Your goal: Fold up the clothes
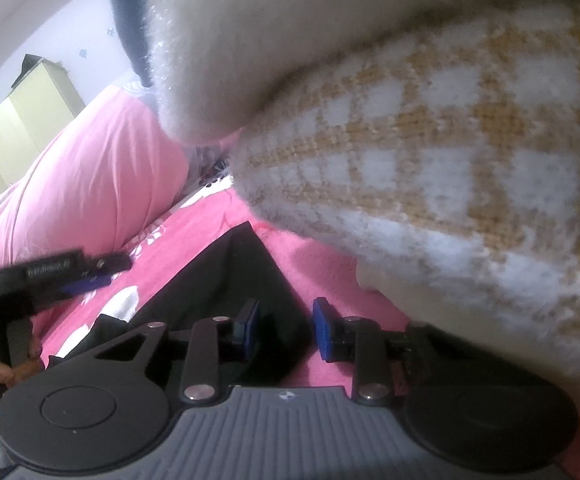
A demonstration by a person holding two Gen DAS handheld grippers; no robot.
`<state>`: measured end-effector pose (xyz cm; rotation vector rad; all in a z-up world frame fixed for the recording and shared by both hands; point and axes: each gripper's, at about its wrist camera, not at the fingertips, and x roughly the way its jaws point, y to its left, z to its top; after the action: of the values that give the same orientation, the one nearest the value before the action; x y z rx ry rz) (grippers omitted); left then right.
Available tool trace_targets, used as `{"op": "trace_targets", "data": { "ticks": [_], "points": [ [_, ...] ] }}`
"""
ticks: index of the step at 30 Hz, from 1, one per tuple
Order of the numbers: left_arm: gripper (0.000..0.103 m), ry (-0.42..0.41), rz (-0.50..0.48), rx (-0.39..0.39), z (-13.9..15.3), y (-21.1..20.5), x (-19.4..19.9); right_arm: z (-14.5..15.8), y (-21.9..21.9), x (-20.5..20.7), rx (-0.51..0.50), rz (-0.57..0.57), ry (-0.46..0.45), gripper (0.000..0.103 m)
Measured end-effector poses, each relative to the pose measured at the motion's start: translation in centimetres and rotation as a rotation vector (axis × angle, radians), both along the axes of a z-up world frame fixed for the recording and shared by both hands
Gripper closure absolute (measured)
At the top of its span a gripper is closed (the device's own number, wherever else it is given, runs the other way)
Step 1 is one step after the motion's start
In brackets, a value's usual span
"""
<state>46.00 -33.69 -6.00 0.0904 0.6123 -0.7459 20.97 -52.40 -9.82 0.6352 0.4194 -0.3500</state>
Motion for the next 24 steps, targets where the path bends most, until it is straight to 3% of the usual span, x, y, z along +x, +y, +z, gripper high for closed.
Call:
{"op": "trace_targets", "data": {
  "ticks": [3,7,9,11,13,15,19,22,24],
  "points": [
    [0.048,0.051,-0.107,0.084,-0.9,-3.7,0.4,0.0,0.0,0.1,0.000,0.000,0.000,0.072],
    [0.051,0.055,-0.160,0.130,-2.1,-6.7,0.5,0.0,0.0,0.2,0.000,-0.001,0.000,0.072],
    [0.064,0.046,-0.190,0.138,-2.5,-7.6,0.2,0.0,0.0,0.2,0.000,-0.001,0.000,0.072],
    [0.091,0.008,-0.218,0.150,-3.0,-8.2,-0.5,0.0,0.0,0.2,0.000,-0.003,-0.001,0.072],
    [0.103,-0.042,-0.241,0.149,-3.0,-8.4,-1.3,0.0,0.0,0.1,0.000,-0.012,-0.008,0.083],
    [0.103,-0.083,-0.251,0.118,-2.7,-8.3,-2.0,0.0,-0.2,0.0,0.007,-0.022,-0.018,0.095],
    [0.103,-0.135,-0.256,0.043,-1.7,-8.6,-2.6,0.0,-0.3,-0.2,0.002,-0.043,-0.031,0.101],
    [0.103,-0.148,-0.251,0.065,-2.5,-9.7,-2.7,-0.1,-0.3,-0.1,0.000,-0.056,-0.024,0.101],
    [0.100,-0.122,-0.231,0.122,-4.0,-10.5,-2.2,-0.2,-0.4,0.1,-0.002,-0.060,-0.010,0.101]
  ]
}}
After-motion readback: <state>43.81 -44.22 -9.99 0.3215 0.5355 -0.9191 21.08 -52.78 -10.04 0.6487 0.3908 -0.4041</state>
